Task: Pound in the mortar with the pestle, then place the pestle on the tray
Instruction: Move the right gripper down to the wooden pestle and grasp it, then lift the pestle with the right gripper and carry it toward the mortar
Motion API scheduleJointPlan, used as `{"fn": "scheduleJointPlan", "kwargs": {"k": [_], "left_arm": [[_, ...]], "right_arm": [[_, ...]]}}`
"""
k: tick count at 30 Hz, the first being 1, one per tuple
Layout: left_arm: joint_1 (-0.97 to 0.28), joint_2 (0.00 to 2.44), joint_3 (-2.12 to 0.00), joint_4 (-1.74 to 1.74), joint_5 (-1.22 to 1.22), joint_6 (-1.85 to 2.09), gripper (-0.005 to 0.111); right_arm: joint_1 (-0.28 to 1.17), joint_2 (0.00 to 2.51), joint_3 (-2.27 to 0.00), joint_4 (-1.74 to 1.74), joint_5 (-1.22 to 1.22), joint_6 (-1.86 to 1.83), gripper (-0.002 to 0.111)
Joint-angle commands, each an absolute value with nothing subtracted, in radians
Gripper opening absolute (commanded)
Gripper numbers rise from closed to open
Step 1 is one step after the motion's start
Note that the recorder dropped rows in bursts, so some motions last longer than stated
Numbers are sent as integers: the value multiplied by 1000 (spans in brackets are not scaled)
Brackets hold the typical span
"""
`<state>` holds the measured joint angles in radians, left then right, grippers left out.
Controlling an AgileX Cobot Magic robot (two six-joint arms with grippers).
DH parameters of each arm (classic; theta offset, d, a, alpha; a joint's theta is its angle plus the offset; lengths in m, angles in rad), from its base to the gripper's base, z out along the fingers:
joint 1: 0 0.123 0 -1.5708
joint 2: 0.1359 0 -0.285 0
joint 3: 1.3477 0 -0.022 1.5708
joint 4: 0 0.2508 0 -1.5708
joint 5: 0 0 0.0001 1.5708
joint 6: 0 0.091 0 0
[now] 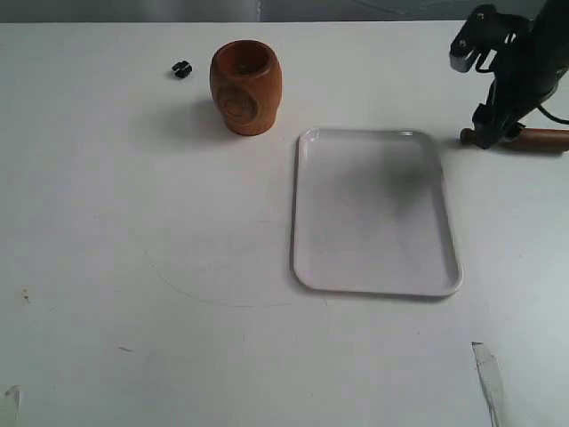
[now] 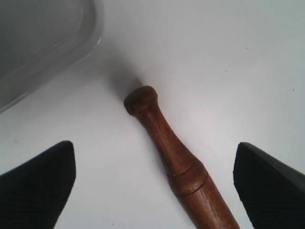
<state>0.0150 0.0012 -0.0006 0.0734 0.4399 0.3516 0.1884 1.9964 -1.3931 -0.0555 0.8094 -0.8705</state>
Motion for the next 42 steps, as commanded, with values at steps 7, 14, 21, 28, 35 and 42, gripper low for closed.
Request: {"fn": "scheduleJointPlan", "kwargs": {"k": [7,14,21,28,35,42], "left_arm": [[7,0,0,66,437,343,0],[7,0,0,66,437,343,0],[7,0,0,66,437,343,0],[7,0,0,66,437,343,0],[7,0,0,66,437,343,0],[7,0,0,66,437,343,0]], "right_arm": [[188,2062,-1399,-67,797,-894,82],[188,2106,-1399,-99,714,-897,77],[188,2124,-1399,-141,702,-904,36],[188,2117,-1399,-133,703,-940,0],[188,2043,-1399,150,484,-918,0],[188,1993,-1362,406,360,-1022,0]]}}
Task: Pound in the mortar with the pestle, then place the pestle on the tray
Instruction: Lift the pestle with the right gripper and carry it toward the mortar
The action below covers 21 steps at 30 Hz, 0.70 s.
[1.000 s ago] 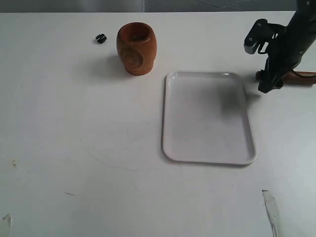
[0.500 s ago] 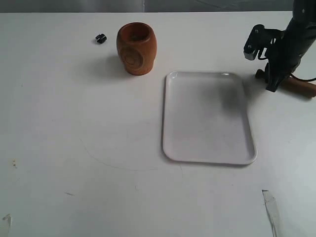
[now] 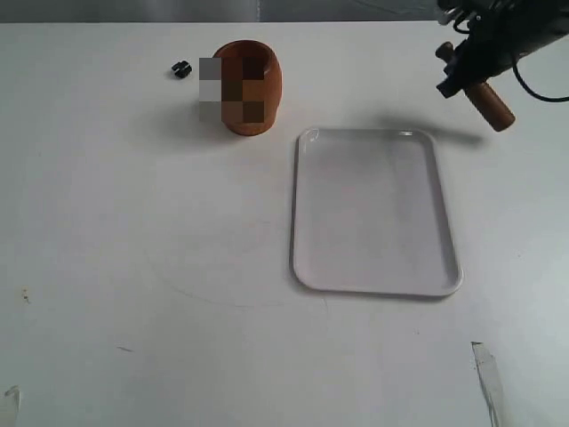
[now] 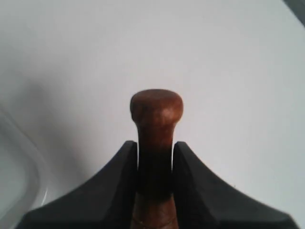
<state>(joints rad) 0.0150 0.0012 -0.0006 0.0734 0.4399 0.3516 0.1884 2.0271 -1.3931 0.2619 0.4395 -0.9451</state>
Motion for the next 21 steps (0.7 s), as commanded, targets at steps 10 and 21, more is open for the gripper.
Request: {"fn": "scheduleJointPlan", "kwargs": {"k": [10,21], "left_arm": [[7,0,0,66,437,343,0],[7,0,0,66,437,343,0]], "right_arm": [[281,1855,-1252,1724,430,-2133,0],[446,1974,-1471,1744,925,-2145,0]]}}
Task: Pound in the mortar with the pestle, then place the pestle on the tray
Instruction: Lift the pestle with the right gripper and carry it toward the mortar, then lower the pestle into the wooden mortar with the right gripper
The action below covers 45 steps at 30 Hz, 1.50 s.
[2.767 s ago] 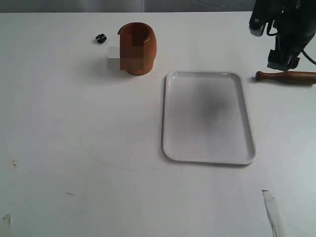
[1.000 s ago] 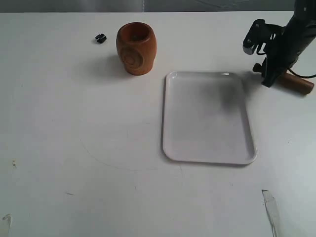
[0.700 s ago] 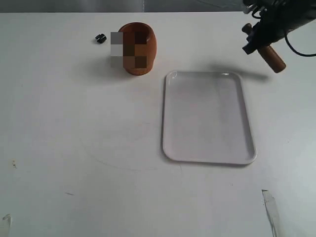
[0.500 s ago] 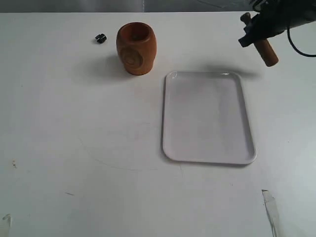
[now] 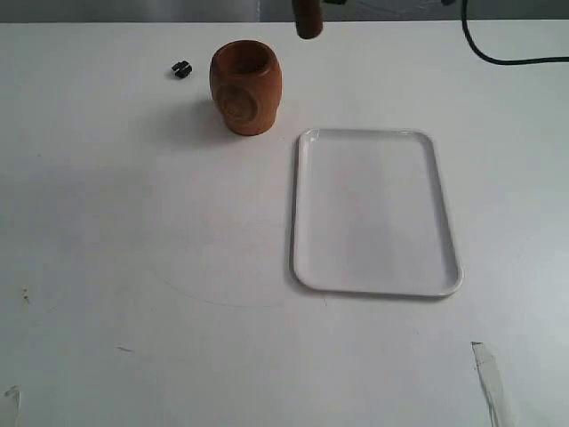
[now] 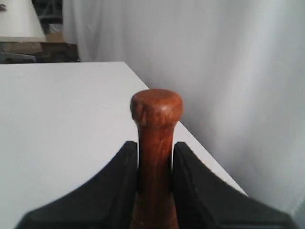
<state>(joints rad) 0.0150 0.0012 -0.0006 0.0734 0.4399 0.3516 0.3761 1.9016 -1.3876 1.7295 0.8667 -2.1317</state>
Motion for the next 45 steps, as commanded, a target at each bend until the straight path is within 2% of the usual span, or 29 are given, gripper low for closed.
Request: {"fn": "scheduleJointPlan", "kwargs": {"k": [1,3,7,14,21,38,45], "left_arm": [[7,0,0,66,437,343,0],[7,0,0,66,437,343,0],[7,0,0,66,437,343,0],[7,0,0,66,437,343,0],[7,0,0,66,437,343,0],[7,0,0,66,437,343,0],[7,0,0,66,437,343,0]], "right_arm": [[471,1996,-1497,1744,957,-2145,0],[521,2050,-1561,1744,995,-2143,0],[570,2127,-1650,1744,868,-2143,0],[572,2226,-1722,1744,720,-2143,0],[567,2282,-1803,1744,686,-2143,0],[572,2351,-1712,1744,599,-2143,0],[569,2208,-1725,1744,611,-2143,0]]}}
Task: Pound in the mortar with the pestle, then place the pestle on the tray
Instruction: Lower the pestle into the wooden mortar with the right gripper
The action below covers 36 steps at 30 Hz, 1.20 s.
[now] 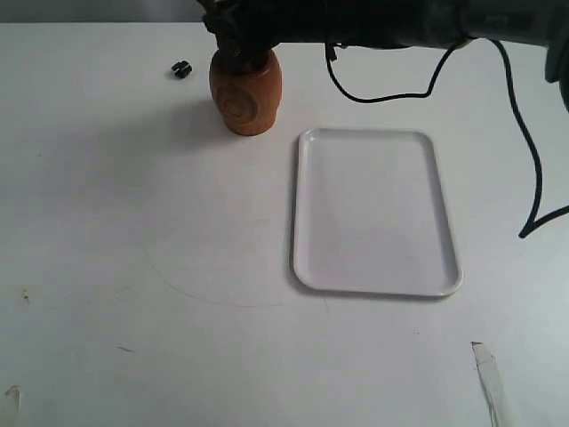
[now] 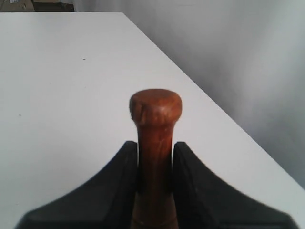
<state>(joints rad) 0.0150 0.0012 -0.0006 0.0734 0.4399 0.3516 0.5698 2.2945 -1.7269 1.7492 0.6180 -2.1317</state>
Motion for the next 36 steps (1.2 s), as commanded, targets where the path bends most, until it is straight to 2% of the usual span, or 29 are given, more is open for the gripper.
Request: {"fn": "scheduleJointPlan", "kwargs": {"k": [1,5,15,23,27,36], "left_arm": [[7,0,0,66,437,343,0],[7,0,0,66,437,343,0],[7,0,0,66,437,343,0],[7,0,0,66,437,343,0],[7,0,0,66,437,343,0],[7,0,0,66,437,343,0]], "right_arm": [[569,2189,-1723,1744,611,-2143,0],[569,2198,-1723,1744,607,-2143,0],[569,2397,-1724,1744,590,-2143,0],[569,2183,-1724,1744,590,-2143,0],[569,2164,-1720,1744,590,-2143,0],[569,2389,-1689,1744,625,-2143,0]]}}
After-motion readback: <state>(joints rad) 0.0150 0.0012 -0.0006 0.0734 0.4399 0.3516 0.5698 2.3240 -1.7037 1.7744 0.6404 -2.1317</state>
